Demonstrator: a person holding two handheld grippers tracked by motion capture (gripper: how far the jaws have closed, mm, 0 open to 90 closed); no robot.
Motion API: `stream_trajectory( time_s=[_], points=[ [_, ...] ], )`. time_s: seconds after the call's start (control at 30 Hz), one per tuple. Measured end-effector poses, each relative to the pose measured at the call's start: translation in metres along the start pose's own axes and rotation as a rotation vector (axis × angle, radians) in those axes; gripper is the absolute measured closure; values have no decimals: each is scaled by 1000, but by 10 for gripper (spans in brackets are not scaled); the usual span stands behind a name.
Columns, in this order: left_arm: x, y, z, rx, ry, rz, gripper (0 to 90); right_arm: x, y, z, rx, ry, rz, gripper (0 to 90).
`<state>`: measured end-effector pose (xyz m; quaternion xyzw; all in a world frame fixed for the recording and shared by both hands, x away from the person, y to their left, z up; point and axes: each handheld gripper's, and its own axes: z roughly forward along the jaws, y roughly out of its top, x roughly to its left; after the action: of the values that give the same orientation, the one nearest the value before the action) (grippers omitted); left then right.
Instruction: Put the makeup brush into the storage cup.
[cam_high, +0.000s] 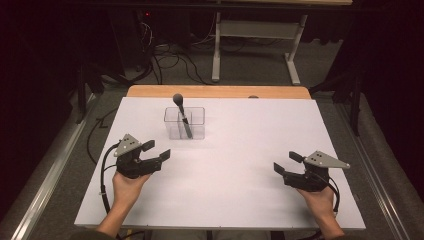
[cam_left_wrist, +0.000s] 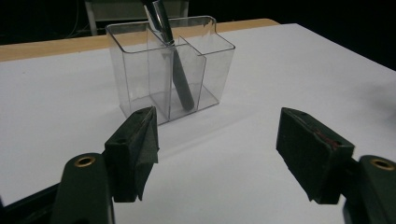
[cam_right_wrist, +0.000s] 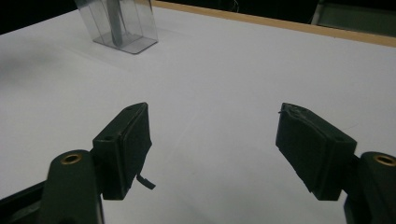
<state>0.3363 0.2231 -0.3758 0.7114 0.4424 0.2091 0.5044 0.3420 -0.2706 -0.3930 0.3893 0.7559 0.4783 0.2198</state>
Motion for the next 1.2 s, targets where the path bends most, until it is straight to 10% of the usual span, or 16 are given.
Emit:
stream_trajectory(
  time_s=[1.2],
  points=[
    [1, -15, 9, 19, 23, -1, 296, 1, 0, 1, 9, 5, -3, 281]
  ],
)
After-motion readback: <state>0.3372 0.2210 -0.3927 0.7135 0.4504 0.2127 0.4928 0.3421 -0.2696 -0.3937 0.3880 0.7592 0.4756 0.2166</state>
